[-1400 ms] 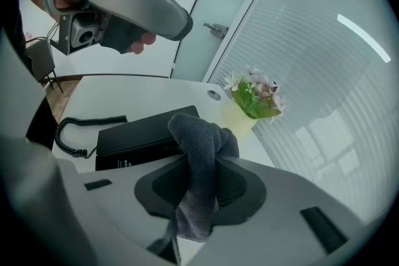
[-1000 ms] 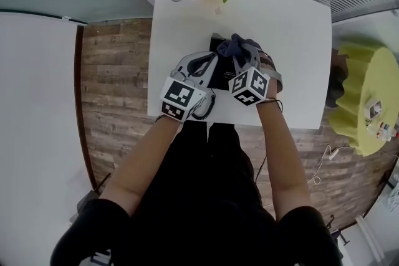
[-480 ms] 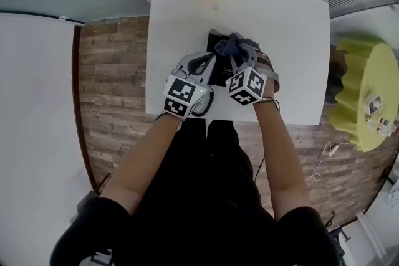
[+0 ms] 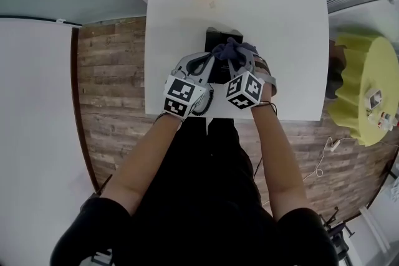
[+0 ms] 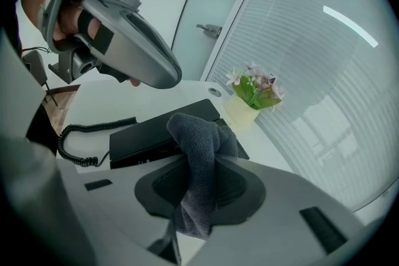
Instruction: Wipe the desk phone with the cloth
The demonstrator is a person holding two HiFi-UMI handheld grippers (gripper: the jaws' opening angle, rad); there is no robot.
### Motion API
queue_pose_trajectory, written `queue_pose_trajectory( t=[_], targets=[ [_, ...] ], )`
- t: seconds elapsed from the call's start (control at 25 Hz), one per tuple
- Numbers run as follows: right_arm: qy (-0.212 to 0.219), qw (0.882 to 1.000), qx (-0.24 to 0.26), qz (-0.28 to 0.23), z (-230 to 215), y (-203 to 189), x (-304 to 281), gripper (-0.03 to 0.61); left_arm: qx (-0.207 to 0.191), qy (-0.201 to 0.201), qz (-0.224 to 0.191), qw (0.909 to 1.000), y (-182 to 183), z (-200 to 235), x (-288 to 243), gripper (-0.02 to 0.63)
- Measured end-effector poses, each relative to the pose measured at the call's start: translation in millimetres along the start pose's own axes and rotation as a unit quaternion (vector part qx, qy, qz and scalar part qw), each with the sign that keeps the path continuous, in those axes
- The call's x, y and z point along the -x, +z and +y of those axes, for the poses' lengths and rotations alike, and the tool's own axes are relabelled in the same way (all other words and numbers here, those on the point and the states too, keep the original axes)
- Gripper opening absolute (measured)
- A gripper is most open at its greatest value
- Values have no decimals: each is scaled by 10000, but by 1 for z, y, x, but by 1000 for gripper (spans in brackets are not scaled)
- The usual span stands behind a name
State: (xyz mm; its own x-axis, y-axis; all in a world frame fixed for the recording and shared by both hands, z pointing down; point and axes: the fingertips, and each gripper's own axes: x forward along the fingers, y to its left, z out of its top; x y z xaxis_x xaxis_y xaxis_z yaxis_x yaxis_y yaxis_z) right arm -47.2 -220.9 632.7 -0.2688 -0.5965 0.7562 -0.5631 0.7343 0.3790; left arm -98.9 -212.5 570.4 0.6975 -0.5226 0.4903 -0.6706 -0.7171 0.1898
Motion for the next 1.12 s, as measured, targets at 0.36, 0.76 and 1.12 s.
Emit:
queue_pose_trajectory(
  t=[0.36,0.76,1.12],
  targets=[
    [-5,9999,-150,74,14,-6,3,94,9,-68,57,10000,-9,-2,3,9],
    [84,9995,-207,230,45,-21,9,94,11,-142,125,9998,-23,-8,10,10],
    [100,9990,-290,325,67,-31,14,94,30,-249,240,9994,-44,-16,16,9]
  ],
)
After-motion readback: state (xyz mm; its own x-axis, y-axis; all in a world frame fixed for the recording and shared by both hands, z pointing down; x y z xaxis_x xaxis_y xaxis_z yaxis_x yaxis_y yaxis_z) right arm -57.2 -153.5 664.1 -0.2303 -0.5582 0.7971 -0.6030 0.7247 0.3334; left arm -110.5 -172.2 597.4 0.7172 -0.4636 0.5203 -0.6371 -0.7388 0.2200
